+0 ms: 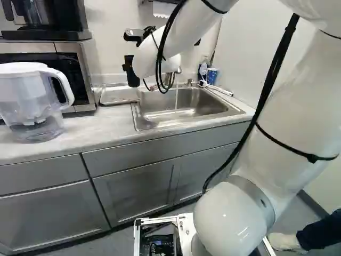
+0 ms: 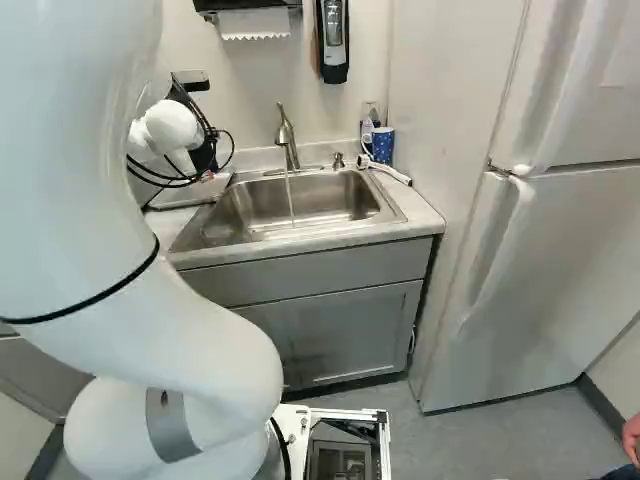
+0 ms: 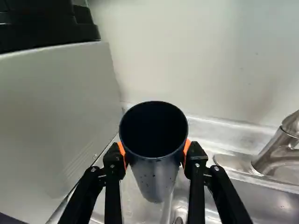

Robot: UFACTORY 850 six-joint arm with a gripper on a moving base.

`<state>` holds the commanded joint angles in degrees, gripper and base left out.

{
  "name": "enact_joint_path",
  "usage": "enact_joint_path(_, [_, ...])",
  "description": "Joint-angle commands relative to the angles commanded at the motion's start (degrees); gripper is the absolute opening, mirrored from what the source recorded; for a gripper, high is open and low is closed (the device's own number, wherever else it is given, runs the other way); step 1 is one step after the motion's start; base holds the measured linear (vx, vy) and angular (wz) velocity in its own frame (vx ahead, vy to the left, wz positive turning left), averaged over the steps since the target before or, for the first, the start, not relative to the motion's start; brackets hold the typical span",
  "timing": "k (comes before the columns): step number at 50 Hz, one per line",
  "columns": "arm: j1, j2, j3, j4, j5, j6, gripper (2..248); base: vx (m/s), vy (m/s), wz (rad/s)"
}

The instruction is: Rinse the cup and place it in the tray

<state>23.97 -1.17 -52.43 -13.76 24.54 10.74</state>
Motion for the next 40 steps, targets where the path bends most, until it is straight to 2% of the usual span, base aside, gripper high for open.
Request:
enact_joint_path(16, [1.7, -4.6, -3.1, 0.0, 0.4, 0.0, 126, 0.0, 0.0, 0.0])
enact_joint_path(40, [1.8, -6.7, -2.3, 0.3, 4.9, 0.0, 126, 0.0, 0.0, 0.0])
